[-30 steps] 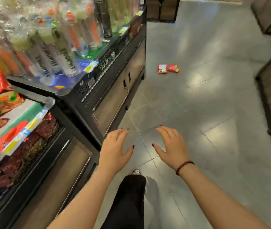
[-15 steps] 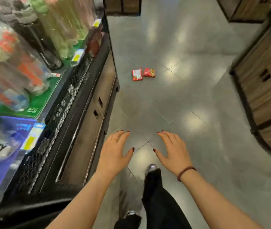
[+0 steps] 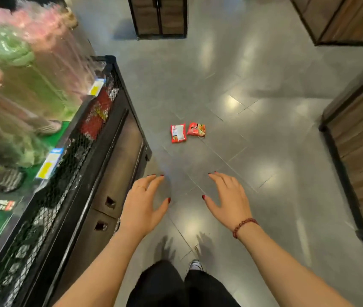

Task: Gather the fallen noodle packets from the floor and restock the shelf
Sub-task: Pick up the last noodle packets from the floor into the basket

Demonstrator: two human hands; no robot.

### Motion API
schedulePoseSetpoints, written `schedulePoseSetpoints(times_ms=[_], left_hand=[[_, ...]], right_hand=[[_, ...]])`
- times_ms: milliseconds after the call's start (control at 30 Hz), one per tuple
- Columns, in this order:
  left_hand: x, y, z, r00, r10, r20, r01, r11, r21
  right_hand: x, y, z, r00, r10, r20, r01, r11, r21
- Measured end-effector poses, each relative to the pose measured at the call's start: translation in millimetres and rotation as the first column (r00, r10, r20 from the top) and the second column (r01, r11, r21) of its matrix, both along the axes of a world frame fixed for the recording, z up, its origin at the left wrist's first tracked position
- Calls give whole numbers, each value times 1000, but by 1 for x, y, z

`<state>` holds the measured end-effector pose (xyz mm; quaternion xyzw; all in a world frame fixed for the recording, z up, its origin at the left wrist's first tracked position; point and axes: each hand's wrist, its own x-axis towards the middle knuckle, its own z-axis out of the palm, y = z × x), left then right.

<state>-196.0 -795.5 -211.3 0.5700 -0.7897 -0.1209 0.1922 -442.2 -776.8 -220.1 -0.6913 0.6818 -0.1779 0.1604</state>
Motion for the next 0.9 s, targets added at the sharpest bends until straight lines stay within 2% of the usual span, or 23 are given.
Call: schedulePoseSetpoints(times_ms=[267, 533, 700, 900], left_hand=[[-44, -188, -17, 1000, 2, 8, -2, 999, 36], [-91, -368, -21, 1000, -19, 19, 16, 991, 133], [-128, -454, -30, 998, 61, -20, -57, 985, 161], [-163, -539, -40, 976, 216, 23, -216, 952, 217]], right_hand=[[-43, -181, -9, 1000, -10, -15, 10, 1000, -15], [-97, -347, -6, 999, -21, -40, 22, 999, 42], [-140, -448, -9, 997, 53, -61, -47, 995, 84], [-180, -586, -21, 979, 201, -22, -197, 972, 126]])
